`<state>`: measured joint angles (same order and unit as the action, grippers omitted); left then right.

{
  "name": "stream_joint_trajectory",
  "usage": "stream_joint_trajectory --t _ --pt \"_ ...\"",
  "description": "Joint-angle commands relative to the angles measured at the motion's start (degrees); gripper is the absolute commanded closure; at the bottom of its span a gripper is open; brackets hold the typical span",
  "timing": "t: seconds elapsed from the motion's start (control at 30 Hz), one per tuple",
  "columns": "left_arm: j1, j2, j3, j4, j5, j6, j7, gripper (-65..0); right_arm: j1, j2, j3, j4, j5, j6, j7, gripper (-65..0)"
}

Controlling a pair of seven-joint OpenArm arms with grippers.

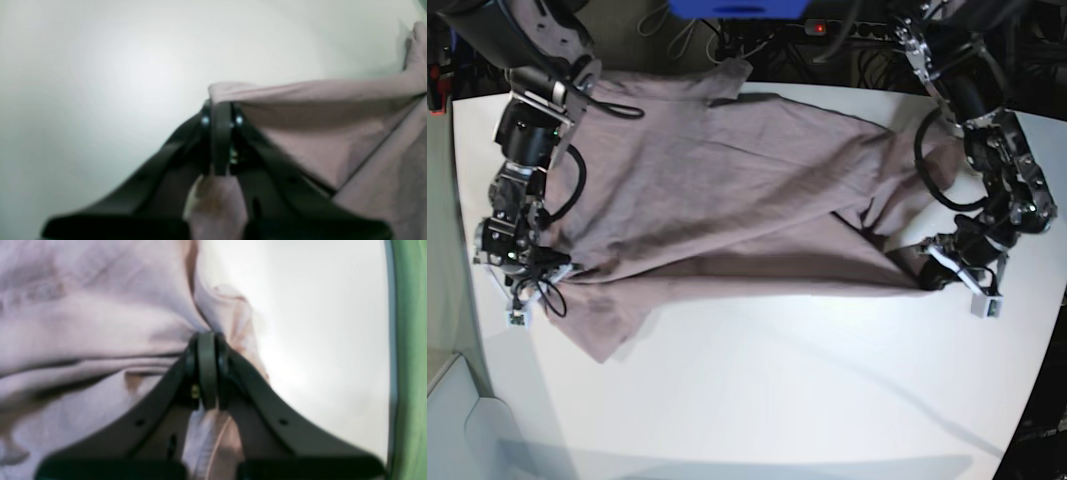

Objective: Layout the t-shirt on the table in an organized manner, then fold the t-shirt properly
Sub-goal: 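Drag the t-shirt edge with the left gripper away from the right gripper, then pull the t-shirt taut with both grippers and lay it down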

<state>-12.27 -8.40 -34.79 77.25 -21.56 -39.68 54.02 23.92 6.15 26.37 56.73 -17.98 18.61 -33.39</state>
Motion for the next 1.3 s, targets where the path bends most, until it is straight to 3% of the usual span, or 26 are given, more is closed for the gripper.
stream_joint_trajectory --t 0.0,0.13,0.3,0.57,0.67,0.8,0.93,1.07,1.17,1.27 --pt "-1.8 -1.9 1.2 2.1 -1.3 -0.3 -1.1 -0.4 1.4 0.7 0.1 0.9 0.2 -0.4 0.6 0.0" --pt "-3.8 -5.3 7.0 5.7 -1.2 -0.3 -1.8 -0.4 1.4 0.7 0.0 0.9 0.2 -0.4 0.4 0.0" --pt "-8.3 -6.3 9.2 7.4 -0.6 -0.3 -1.8 -0.4 0.1 0.7 -0.2 1.2 0.2 -0.4 0.3 0.0" --pt "-19.0 -3.5 13.5 4.1 13.7 -0.3 -2.2 -0.5 -1.3 0.5 0.0 1.3 0.2 -0.4 0.2 0.0" --pt "-21.9 -2.7 16.5 1.7 18.3 -0.3 -6.1 -0.5 -2.4 0.5 0.1 3.1 0.2 -0.4 0.2 0.0" --pt "-25.0 -2.3 19.7 -4.8 24.5 -0.3 -9.4 -0.5 -5.4 -0.7 -0.2 10.7 0.2 -0.3 0.1 0.0" --pt "-26.8 -2.3 20.1 -11.5 26.4 -0.3 -12.1 -1.0 -8.8 -1.9 -0.2 19.6 0.2 0.0 0.1 0.0" --pt "-27.7 -2.6 19.8 -16.9 26.2 -0.3 -16.0 -12.1 -11.4 -2.9 -0.3 26.1 0.3 0.0 0.1 0.0" --pt "-27.7 -2.7 19.8 -17.9 26.2 -0.3 -16.7 -21.4 -12.2 -2.9 -0.3 27.4 0.3 0.0 0.1 0.0" --pt "-27.7 -2.9 19.8 -18.1 26.2 -0.3 -16.7 -26.8 -12.2 -2.9 -0.3 27.7 0.3 0.0 -1.6 0.0"
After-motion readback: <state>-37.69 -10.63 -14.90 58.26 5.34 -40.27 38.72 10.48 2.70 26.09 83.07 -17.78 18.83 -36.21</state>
